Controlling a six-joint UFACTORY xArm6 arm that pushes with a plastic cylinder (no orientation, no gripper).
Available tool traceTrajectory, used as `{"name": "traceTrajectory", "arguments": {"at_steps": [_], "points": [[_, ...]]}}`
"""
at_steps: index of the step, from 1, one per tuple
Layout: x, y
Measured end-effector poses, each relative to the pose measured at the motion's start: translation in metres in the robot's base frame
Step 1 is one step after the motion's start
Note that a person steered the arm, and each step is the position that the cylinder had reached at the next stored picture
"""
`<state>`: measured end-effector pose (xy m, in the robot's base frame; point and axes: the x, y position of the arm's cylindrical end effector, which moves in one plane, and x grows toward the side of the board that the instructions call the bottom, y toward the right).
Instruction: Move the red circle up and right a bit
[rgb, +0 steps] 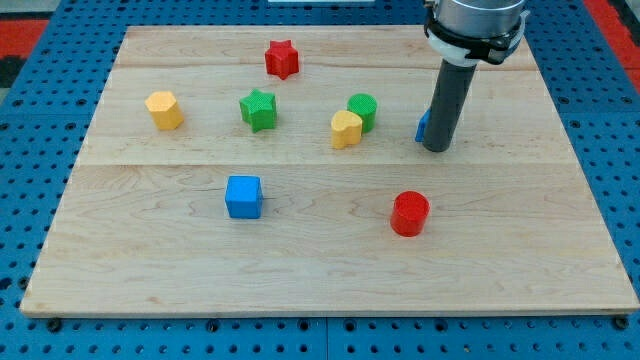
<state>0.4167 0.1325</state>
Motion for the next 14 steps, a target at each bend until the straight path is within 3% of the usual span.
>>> {"name": "traceTrajectory", "arguments": {"at_steps": [1,3,4,7,11,13,14], "points": [[0.002,0.000],[0.130,0.003],[0.136,0.003],[0.136,-0.029],[0.081,-0.039],[0.080,-0.156],[0.072,-0.156]]}}
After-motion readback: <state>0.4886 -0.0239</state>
